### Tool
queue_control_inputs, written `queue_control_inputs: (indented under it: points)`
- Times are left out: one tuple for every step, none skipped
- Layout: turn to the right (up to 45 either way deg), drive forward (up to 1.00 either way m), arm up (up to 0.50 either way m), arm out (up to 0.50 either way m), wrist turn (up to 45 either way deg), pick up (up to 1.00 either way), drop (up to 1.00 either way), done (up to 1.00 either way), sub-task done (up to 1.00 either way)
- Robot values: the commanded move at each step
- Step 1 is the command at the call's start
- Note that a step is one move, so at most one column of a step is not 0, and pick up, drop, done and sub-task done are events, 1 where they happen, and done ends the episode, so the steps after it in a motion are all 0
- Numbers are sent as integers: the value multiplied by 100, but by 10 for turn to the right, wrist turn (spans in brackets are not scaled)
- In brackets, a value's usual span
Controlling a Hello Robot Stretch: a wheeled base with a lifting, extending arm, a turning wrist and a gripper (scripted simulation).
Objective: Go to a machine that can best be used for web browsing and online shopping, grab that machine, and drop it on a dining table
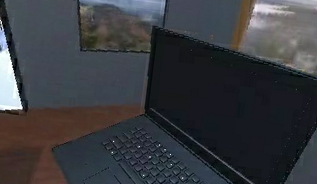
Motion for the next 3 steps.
queue_control_inputs:
  points:
    - [-150, 0, 0, 0, 0, 0, 0, 0, 0]
    - [0, 70, 0, 0, 0, 0, 0, 0, 0]
    - [360, 0, 0, 0, 0, 0, 0, 0, 0]
